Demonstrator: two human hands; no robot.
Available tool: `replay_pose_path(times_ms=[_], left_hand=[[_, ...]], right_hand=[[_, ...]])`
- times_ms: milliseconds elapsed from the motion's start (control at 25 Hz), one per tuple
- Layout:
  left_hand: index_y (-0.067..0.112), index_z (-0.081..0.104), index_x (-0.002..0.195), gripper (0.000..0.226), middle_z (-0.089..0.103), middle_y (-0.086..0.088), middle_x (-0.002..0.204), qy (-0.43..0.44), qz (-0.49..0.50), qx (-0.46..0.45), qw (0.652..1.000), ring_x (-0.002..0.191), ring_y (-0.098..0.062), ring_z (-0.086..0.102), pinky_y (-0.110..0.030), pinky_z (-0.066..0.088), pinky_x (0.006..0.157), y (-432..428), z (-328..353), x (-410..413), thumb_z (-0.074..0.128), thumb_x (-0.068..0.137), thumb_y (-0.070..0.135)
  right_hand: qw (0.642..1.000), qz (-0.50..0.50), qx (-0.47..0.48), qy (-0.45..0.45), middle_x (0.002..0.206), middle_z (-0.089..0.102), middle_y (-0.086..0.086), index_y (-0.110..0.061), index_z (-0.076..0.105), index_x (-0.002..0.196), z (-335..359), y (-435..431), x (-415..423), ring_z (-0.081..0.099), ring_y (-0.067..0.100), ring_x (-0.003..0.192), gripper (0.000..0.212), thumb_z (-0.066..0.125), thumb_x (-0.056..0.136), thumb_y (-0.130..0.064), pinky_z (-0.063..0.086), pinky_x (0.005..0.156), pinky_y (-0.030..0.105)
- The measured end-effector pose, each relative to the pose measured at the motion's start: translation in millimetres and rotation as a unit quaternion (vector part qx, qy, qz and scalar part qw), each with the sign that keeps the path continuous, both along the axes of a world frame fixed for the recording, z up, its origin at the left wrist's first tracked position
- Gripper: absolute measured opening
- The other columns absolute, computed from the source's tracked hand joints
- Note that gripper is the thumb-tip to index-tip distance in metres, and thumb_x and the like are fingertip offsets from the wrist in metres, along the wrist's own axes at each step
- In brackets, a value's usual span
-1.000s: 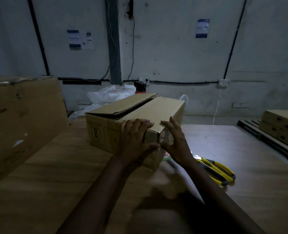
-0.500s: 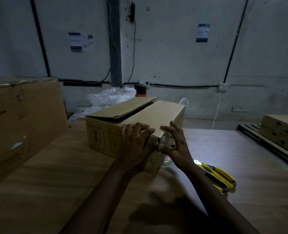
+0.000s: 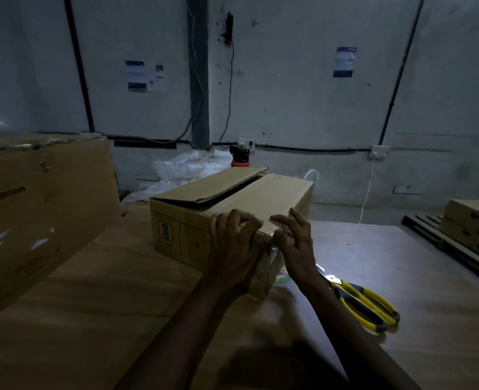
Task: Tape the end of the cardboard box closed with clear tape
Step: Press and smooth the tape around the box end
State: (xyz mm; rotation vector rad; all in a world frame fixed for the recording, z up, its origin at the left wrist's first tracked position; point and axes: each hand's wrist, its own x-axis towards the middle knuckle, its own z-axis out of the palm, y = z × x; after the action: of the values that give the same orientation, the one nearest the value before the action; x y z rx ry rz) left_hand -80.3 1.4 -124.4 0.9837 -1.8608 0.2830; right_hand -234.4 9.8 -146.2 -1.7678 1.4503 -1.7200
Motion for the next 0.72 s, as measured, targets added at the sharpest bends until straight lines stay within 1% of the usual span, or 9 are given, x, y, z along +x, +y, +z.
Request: replay_pose_path(times_ms=[120,240,280,360,440,520,560,640,720], left_hand=[[0.025,0.062,0.102,0.036,0.057,-0.005,0.108,-0.002,-0.005,-0.001,1.000,0.101,-0.022,0.047,-0.038,0.024,0.096,-2.5,-0.3,-0.2,0.039,0.090,0.051],[0.026,0.062,0.104,0.044,0.056,-0.003,0.111,-0.003,-0.012,0.020,1.000,0.105,-0.022,0.048,-0.040,0.022,0.100,-3.1,1.8,0.6,0.048,0.081,0.060],[0.026,0.061,0.105,0.048,0.056,-0.002,0.111,-0.010,-0.007,0.025,1.000,0.106,-0.023,0.048,-0.042,0.022,0.102,-1.9,1.3,0.8,0.053,0.074,0.061],[0.025,0.059,0.107,0.058,0.056,-0.002,0.112,-0.036,0.002,0.018,0.999,0.107,-0.024,0.050,-0.046,0.024,0.104,0.8,-0.3,1.8,0.061,0.062,0.062],[0.025,0.056,0.110,0.064,0.055,-0.003,0.115,-0.055,-0.002,0.010,0.998,0.109,-0.024,0.049,-0.049,0.027,0.104,0.8,-1.5,4.5,0.063,0.059,0.064],[0.026,0.055,0.112,0.063,0.053,-0.003,0.117,-0.059,-0.008,0.013,0.998,0.111,-0.024,0.048,-0.048,0.026,0.104,-1.0,-1.3,6.8,0.062,0.064,0.066],[0.027,0.056,0.111,0.058,0.054,-0.002,0.116,-0.053,-0.008,0.012,0.999,0.110,-0.023,0.048,-0.047,0.025,0.103,-1.3,-1.2,6.4,0.060,0.069,0.066],[0.026,0.059,0.106,0.048,0.055,-0.003,0.112,-0.038,-0.001,0.004,0.999,0.105,-0.024,0.050,-0.046,0.026,0.100,0.4,-0.4,2.7,0.055,0.077,0.063],[0.024,0.059,0.104,0.043,0.056,-0.004,0.109,-0.034,0.012,-0.002,0.999,0.102,-0.026,0.050,-0.047,0.028,0.099,3.1,0.0,-1.7,0.049,0.083,0.060]], right_hand=[[1.000,-0.020,-0.007,-0.002,0.151,0.032,-0.004,-0.066,0.053,0.106,-2.9,-0.3,1.0,0.032,0.020,0.139,0.026,0.042,0.083,-0.063,0.035,0.107,0.059],[0.999,-0.020,-0.013,0.021,0.152,0.032,0.000,-0.063,0.047,0.117,-3.9,-0.4,-2.0,0.034,0.024,0.137,0.031,0.045,0.086,-0.057,0.038,0.104,0.060],[1.000,-0.013,-0.016,0.020,0.150,0.034,0.001,-0.058,0.045,0.123,-5.4,1.1,-3.4,0.036,0.025,0.135,0.037,0.050,0.087,-0.051,0.040,0.103,0.059],[1.000,0.010,-0.007,-0.007,0.141,0.038,-0.001,-0.037,0.041,0.136,-10.8,5.2,-6.5,0.042,0.026,0.128,0.053,0.061,0.088,-0.036,0.047,0.098,0.051],[0.999,0.023,0.022,-0.031,0.135,0.040,-0.004,-0.025,0.039,0.138,-13.9,8.3,-9.7,0.048,0.024,0.119,0.062,0.069,0.084,-0.028,0.052,0.089,0.042],[0.997,0.019,0.038,-0.070,0.125,0.049,-0.002,-0.020,0.046,0.129,-10.3,10.9,-12.0,0.055,0.022,0.107,0.056,0.074,0.081,-0.021,0.054,0.079,0.039],[0.993,0.015,0.034,-0.114,0.114,0.055,0.000,-0.017,0.052,0.119,-5.9,12.1,-11.4,0.059,0.023,0.098,0.043,0.073,0.081,-0.018,0.054,0.072,0.037],[0.973,0.027,0.006,-0.228,0.084,0.060,0.001,-0.014,0.058,0.091,6.1,15.9,-4.8,0.061,0.024,0.075,0.011,0.062,0.083,-0.021,0.050,0.058,0.034],[0.965,0.047,-0.032,-0.255,0.065,0.058,-0.001,-0.016,0.057,0.073,16.5,21.0,8.1,0.057,0.017,0.060,0.016,0.050,0.083,-0.025,0.046,0.051,0.029]])
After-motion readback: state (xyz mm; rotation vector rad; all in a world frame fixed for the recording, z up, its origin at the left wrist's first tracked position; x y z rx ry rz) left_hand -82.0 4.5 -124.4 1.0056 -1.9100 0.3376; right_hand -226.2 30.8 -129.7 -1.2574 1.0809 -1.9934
